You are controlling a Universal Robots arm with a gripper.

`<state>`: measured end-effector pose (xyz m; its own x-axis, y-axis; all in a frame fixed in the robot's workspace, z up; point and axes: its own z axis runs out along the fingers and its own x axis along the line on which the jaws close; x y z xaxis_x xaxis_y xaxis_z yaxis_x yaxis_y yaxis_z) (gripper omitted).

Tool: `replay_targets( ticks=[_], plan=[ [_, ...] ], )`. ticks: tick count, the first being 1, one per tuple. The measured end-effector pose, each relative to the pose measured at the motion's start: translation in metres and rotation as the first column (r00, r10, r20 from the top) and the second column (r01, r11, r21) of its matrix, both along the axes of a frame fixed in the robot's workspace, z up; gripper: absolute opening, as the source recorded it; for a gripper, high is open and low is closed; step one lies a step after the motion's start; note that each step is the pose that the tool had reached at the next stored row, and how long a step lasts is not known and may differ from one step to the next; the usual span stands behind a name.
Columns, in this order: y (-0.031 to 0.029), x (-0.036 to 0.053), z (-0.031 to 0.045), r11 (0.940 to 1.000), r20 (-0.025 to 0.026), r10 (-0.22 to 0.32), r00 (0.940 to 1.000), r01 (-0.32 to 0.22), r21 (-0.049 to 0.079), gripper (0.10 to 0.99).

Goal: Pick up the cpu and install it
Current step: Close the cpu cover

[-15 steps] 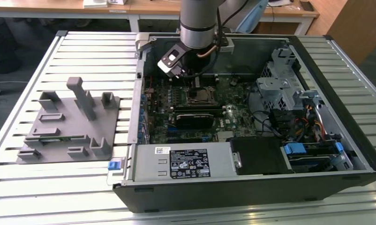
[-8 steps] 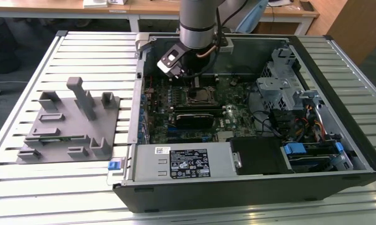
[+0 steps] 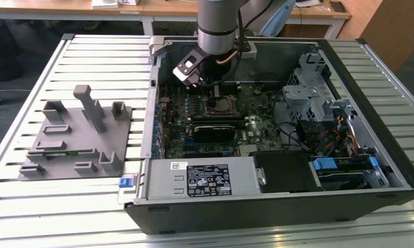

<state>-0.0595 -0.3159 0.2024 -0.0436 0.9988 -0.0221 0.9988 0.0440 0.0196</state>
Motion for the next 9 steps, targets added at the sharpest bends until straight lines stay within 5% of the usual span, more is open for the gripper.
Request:
replay_targets(
  ticks=[4,9],
  plan=[
    [0.0000,0.0000,0.0117,1.0000,0.0000,0.000,1.0000,0.000,0.001,0.106],
    [0.0000,0.0081,0.0118,1.0000,0.0000,0.000,1.0000,0.000,0.002,0.106]
  ],
)
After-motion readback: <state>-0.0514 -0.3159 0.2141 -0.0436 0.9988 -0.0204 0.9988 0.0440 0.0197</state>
